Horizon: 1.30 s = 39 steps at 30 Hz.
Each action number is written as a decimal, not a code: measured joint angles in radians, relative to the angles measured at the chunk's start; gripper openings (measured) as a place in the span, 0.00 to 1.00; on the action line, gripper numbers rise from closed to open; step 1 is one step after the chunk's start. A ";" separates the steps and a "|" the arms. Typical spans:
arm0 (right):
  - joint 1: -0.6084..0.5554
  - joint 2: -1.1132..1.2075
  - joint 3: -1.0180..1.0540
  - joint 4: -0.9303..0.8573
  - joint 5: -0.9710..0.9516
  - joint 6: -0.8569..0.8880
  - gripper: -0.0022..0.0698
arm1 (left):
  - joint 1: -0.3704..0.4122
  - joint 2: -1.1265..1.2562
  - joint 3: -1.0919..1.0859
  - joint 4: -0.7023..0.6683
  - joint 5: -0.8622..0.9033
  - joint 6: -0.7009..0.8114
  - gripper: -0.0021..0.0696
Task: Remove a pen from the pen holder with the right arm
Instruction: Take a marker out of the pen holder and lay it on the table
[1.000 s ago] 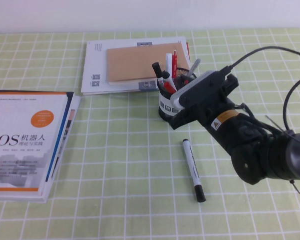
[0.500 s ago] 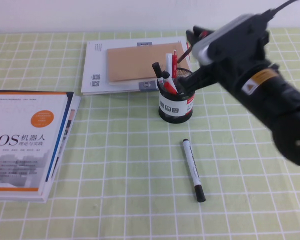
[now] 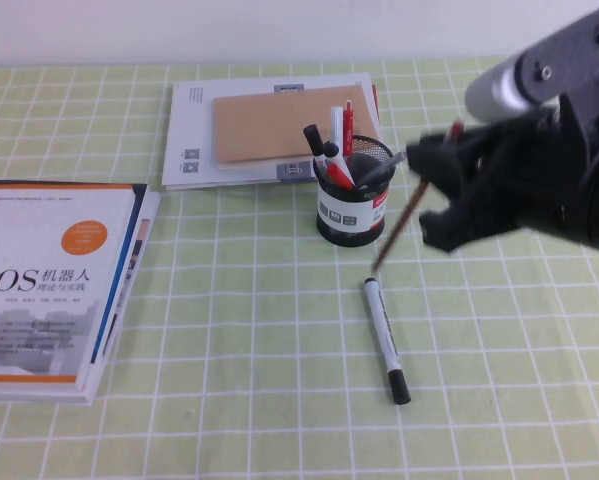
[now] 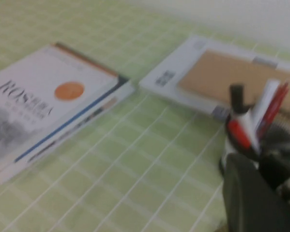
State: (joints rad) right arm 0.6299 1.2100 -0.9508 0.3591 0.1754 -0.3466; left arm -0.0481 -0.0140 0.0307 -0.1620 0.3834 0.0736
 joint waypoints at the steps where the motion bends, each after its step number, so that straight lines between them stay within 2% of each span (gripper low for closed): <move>1: 0.000 -0.002 -0.006 0.000 0.065 0.021 0.04 | 0.000 0.000 0.000 0.000 0.000 0.000 0.02; 9: -0.002 0.113 -0.186 -0.085 0.546 0.299 0.04 | 0.000 0.000 0.000 0.000 0.000 0.000 0.02; 14: -0.004 0.266 -0.345 -0.116 0.766 0.358 0.04 | 0.000 0.000 0.000 0.000 0.000 0.000 0.02; 24: -0.004 0.556 -0.568 -0.124 0.887 0.372 0.04 | 0.000 0.000 0.000 0.000 0.000 0.000 0.02; 39: -0.019 0.780 -0.684 -0.122 0.797 0.382 0.04 | 0.000 0.000 0.000 0.000 0.000 0.000 0.02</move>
State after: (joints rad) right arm 0.6110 1.9904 -1.6344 0.2369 0.9723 0.0359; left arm -0.0481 -0.0140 0.0307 -0.1620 0.3834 0.0736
